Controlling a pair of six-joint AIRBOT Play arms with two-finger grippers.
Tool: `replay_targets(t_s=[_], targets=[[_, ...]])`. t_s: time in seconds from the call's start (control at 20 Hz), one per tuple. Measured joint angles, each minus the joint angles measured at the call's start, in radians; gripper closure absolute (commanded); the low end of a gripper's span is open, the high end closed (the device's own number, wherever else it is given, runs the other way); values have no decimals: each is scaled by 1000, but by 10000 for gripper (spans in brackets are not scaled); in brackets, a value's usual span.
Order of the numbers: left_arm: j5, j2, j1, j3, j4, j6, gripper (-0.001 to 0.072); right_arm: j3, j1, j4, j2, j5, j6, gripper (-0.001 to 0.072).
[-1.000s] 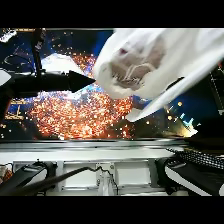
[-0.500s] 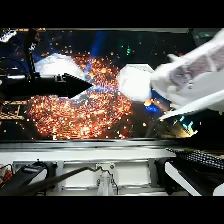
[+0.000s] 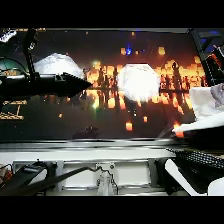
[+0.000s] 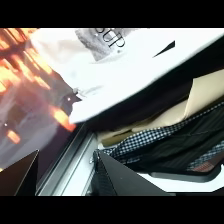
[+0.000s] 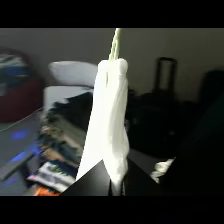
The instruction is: Fold the clothes and pants, and hang the long-sleeved shirts on hangers.
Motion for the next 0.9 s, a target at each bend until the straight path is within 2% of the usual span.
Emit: replay_targets(t_s=[0.5,0.8,0.85,0.9], targets=[[-1,0,0,-1,29,-6,352,2,-265,12,-3,8,144,691],[-3,0,0,-1,44,-19,352,2,-330,56,-18,14,132,684],[-3,0,0,-1,47,-20,352,2,-334,60,-20,24,126,572],[-3,0,0,-1,46,-20,352,2,-336,60,-22,26,125,367]])
